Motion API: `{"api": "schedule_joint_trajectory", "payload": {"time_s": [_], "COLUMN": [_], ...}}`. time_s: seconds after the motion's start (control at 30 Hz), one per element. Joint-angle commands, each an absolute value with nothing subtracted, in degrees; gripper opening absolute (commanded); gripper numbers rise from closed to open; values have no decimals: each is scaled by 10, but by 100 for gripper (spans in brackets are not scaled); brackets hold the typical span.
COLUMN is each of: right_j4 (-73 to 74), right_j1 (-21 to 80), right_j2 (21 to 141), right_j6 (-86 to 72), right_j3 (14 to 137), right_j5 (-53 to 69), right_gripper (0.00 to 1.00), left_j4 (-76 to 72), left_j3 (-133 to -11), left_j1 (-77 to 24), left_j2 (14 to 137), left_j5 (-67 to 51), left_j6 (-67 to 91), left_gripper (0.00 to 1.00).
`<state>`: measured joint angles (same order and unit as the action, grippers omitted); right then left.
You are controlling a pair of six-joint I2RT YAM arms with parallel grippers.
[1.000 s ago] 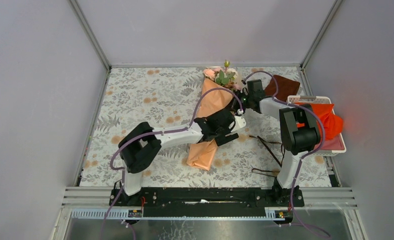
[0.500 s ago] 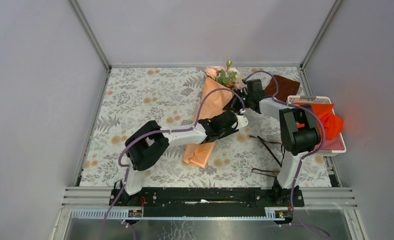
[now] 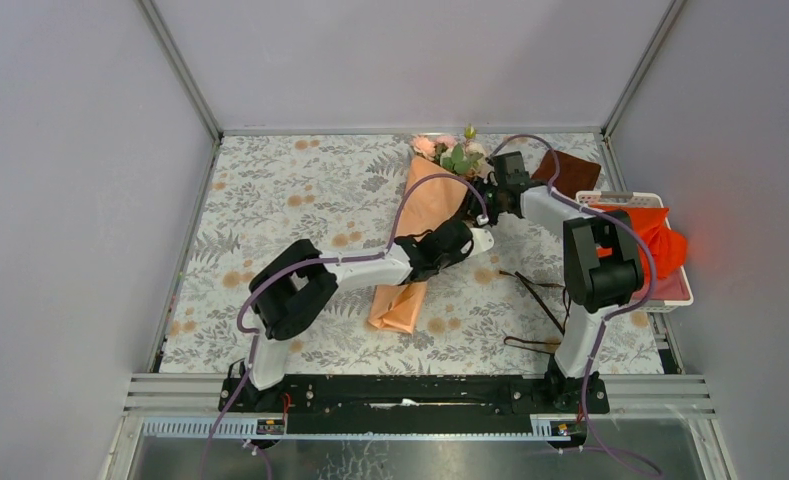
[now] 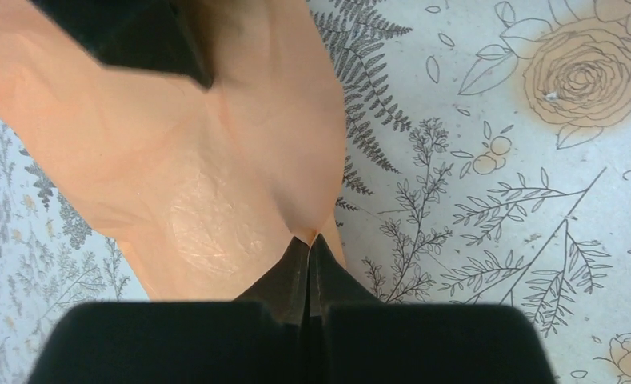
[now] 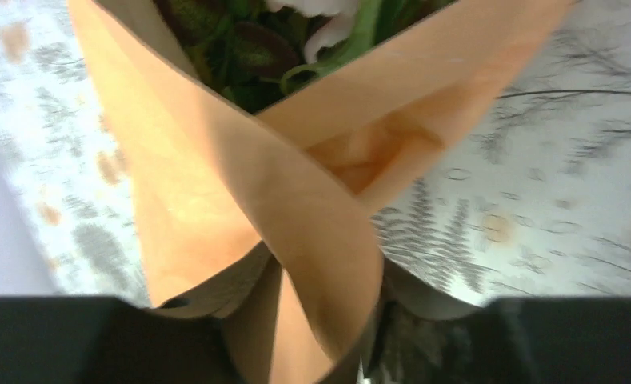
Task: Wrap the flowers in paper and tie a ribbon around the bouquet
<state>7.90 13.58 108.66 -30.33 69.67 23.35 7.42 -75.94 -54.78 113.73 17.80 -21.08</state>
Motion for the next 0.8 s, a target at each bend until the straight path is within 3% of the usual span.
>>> {"api": "schedule_joint_trajectory", "payload": {"time_s": [0.0,0.1,0.27,0.47,0.77], "right_j4": [272,349,440,521,486], "right_j1": [138,136,135,135,126], "right_j2": [988,925,871,942,1012], "right_j6": [-182,-165,-186,-160,-140], "right_j3": [772,760,696,646,623], "right_j5": [27,-74,-124,-100,-113], "right_gripper": [49,60,63,61,68], "left_j4": [77,88,105,107,106], "left_j3": [-788,-791,-796,-785,-776], "left_j1": [-511,-481,-450,-435,-433], "left_j2": [1125,1116,1103,1089,1078], "left_j5": [148,118,81,64,44], "left_j6": [-177,-157,-140,-139,-137], "left_gripper": [0,0,0,0,0]}}
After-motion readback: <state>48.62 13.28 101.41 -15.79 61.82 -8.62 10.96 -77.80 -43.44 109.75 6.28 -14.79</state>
